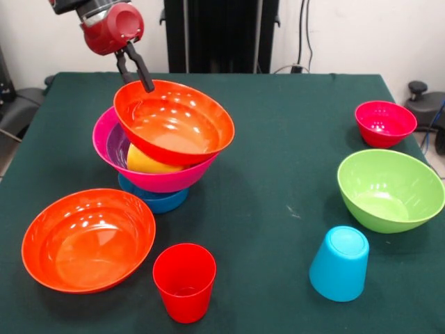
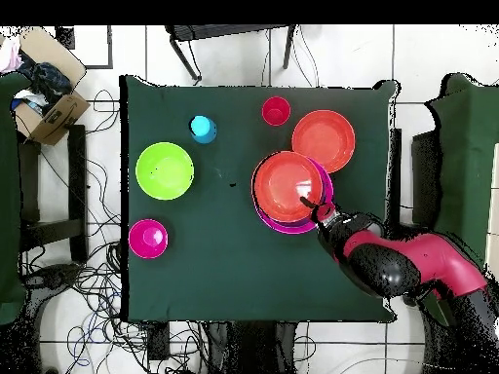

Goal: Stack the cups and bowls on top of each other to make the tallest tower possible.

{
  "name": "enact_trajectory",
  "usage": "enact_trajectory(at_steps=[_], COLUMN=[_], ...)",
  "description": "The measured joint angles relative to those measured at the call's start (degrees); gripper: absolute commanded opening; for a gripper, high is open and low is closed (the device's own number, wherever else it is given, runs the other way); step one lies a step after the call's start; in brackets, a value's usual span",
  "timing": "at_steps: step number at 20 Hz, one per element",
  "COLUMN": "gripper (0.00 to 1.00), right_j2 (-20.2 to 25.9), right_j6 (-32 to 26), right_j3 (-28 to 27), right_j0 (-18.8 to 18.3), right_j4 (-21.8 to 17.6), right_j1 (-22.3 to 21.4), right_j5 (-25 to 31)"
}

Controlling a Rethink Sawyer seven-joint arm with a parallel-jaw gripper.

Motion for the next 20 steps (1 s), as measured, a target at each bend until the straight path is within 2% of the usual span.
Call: enact_trajectory(at_steps=[8, 12, 18, 20], gripper=[1.00, 1.00, 1.00, 1.00], right_j2=[0.1, 0.7, 0.7, 0.8], right_j6=[0.0, 0.0, 0.0, 0.3], right_j3=[0.1, 0.6, 0.6, 0.6], right_j0=[0.0, 0.3, 3.9, 6.6], right_j4=[1.6, 3.6, 9.6, 13.5], right_j1=[-0.2, -1.9, -9.5, -13.8], right_j5=[0.0, 0.2, 2.6, 4.2])
